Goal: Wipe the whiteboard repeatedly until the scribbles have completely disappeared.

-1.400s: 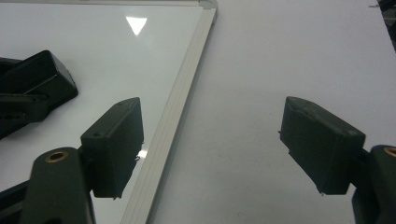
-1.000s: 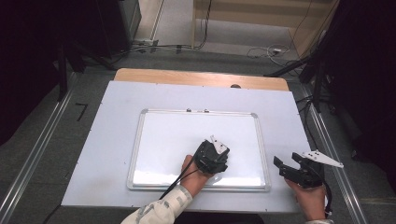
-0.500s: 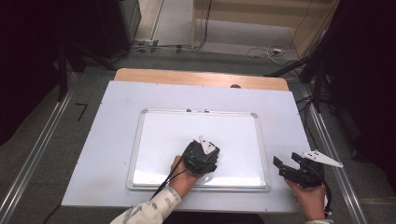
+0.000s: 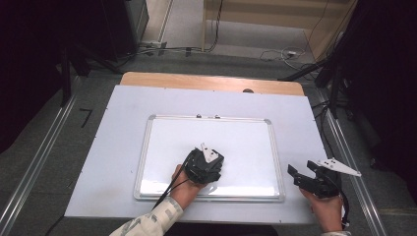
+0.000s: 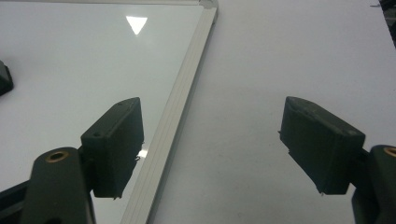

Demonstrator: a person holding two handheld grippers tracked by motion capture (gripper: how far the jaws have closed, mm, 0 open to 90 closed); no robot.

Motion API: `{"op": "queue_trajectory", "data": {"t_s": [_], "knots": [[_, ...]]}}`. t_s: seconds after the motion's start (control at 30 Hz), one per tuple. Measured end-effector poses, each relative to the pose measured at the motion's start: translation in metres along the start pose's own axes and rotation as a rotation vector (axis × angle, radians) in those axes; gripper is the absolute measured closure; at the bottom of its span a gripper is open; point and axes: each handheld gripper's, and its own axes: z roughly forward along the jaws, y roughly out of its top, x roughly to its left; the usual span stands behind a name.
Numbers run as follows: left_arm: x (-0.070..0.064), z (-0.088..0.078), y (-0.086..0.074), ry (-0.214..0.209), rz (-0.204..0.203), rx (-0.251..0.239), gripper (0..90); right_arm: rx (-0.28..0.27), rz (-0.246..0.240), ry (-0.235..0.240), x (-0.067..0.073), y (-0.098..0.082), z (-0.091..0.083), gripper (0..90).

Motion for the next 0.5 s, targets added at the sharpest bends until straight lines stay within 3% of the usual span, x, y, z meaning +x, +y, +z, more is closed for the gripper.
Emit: {"op": "queue_trajectory", "data": {"t_s": [0.5], "knots": [[0.017,-0.01,-0.01,0.018,-0.018,0.003,40.6,-0.002,-0.002,0.003,0.0,0.0,0.0,20.6]]}}
